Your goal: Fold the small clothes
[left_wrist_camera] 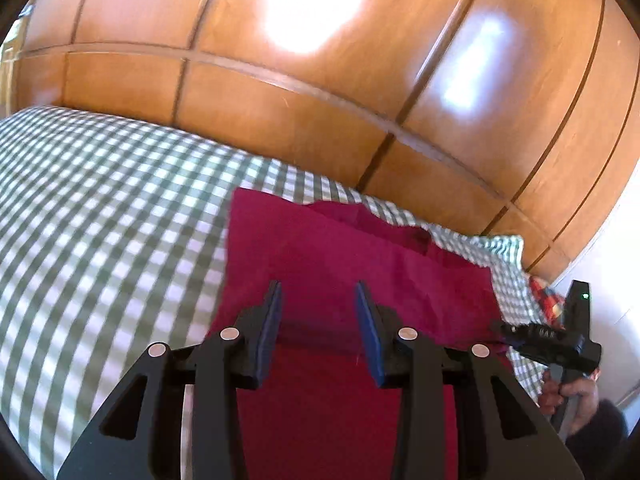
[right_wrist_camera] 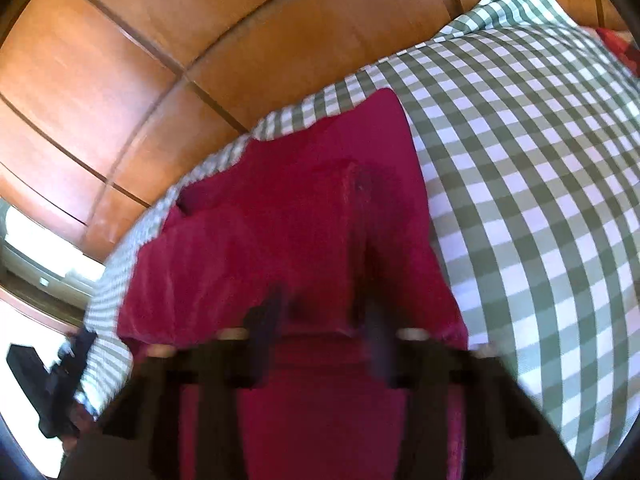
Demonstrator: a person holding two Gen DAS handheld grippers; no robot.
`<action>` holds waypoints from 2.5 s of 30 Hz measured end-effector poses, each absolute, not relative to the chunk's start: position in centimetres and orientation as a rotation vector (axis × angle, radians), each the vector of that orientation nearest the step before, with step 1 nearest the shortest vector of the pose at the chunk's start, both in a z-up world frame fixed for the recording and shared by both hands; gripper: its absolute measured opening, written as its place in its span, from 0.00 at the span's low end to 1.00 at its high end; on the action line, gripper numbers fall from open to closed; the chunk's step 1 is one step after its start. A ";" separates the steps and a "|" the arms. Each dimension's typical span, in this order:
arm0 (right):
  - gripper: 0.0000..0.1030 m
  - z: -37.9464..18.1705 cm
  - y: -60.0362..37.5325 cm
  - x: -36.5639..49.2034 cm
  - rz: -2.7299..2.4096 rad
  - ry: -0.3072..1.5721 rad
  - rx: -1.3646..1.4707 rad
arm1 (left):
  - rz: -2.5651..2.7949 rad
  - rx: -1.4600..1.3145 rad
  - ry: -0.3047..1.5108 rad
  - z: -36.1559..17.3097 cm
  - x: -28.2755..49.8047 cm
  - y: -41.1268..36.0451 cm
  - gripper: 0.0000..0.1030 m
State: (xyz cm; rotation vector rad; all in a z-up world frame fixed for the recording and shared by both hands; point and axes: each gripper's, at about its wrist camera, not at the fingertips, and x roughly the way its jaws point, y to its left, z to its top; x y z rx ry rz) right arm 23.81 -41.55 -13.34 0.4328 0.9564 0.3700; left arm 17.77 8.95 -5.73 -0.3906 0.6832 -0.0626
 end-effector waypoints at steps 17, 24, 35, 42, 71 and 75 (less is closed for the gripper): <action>0.61 -9.5 -42.0 20.6 0.209 0.791 0.194 | -0.077 -0.426 0.715 -6.7 16.5 9.7 0.34; 0.71 -7.9 -36.2 23.1 0.295 0.768 0.170 | -0.073 -0.393 0.692 -5.8 20.7 7.9 0.34; 0.72 -15.0 -35.0 25.4 0.246 0.757 0.055 | -0.053 -0.357 0.804 -13.0 21.3 7.5 0.34; 0.73 -14.9 -35.0 24.8 0.255 0.746 0.065 | -0.033 -0.325 0.791 -12.3 20.9 6.9 0.34; 0.93 -14.4 -40.7 12.8 0.135 0.872 0.058 | 0.052 -0.230 0.659 -5.3 6.3 5.7 0.57; 0.93 -15.2 -42.6 9.8 0.156 0.932 0.052 | 0.050 -0.257 0.728 -7.2 4.4 7.0 0.57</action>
